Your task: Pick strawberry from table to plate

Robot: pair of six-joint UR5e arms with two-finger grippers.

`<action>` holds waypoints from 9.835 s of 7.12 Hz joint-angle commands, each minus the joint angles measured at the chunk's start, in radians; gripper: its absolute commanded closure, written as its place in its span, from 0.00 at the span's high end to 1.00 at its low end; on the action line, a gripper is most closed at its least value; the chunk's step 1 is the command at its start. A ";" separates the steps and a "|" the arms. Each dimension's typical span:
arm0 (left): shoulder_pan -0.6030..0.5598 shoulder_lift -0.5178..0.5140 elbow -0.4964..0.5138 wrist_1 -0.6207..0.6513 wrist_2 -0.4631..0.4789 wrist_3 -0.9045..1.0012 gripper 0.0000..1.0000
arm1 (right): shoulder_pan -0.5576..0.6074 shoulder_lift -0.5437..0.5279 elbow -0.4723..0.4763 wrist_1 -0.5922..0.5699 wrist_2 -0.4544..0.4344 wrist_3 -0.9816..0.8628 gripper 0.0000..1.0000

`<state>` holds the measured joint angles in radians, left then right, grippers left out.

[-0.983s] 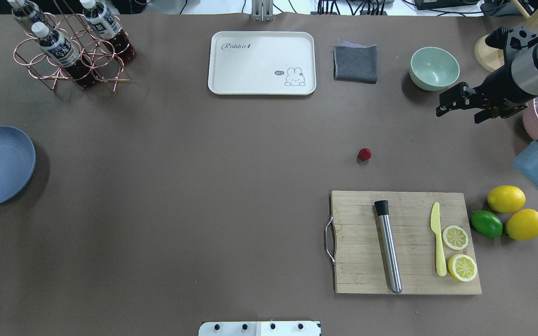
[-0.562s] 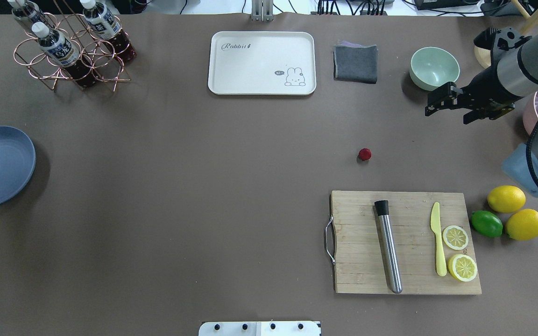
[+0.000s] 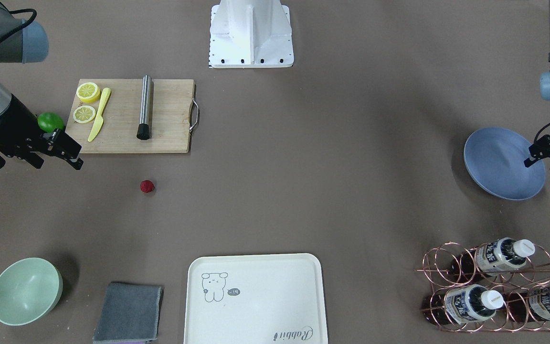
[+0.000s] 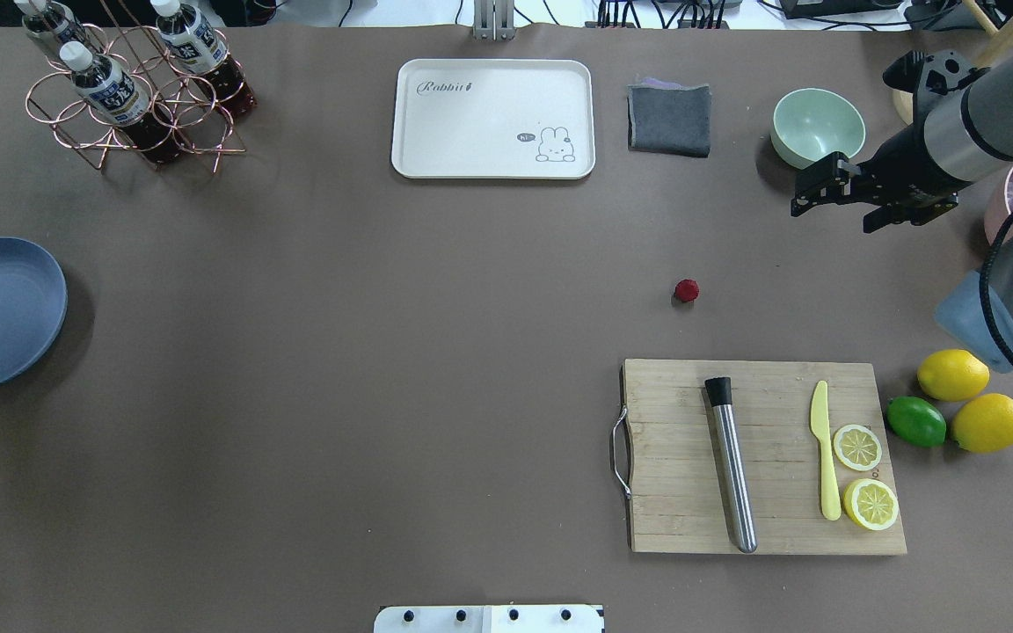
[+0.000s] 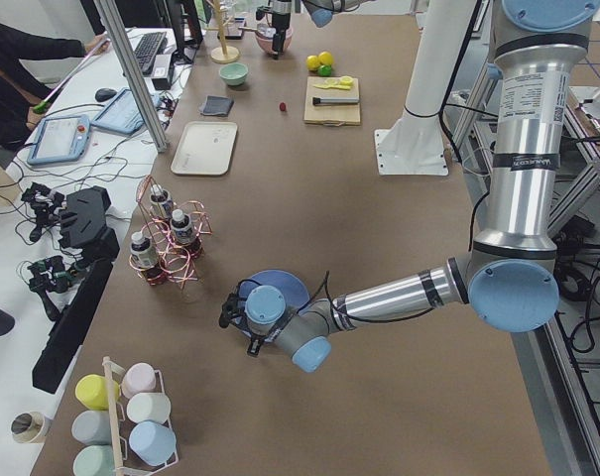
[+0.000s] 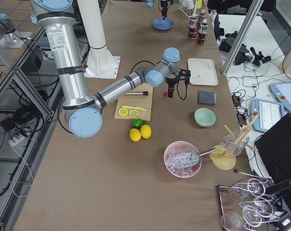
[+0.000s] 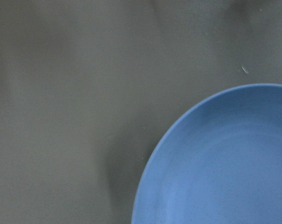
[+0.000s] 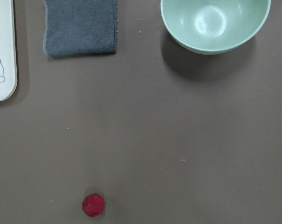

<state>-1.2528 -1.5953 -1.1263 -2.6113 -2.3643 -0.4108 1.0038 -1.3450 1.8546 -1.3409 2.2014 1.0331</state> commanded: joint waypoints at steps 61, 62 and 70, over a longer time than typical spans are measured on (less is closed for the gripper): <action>-0.211 0.018 -0.578 0.831 0.006 0.446 0.98 | 0.127 0.018 0.158 -0.600 -0.013 -0.556 1.00; -0.265 0.018 -0.579 0.902 0.038 0.551 0.98 | 0.268 -0.047 0.108 -0.601 0.015 -0.791 1.00; -0.312 0.069 -0.555 0.994 0.117 0.638 0.98 | 0.592 -0.233 -0.192 -0.336 0.093 -1.139 1.00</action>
<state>-1.5653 -1.5262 -1.6825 -1.6144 -2.2451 0.2288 1.5923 -1.5771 1.6683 -1.6832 2.2773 -0.1098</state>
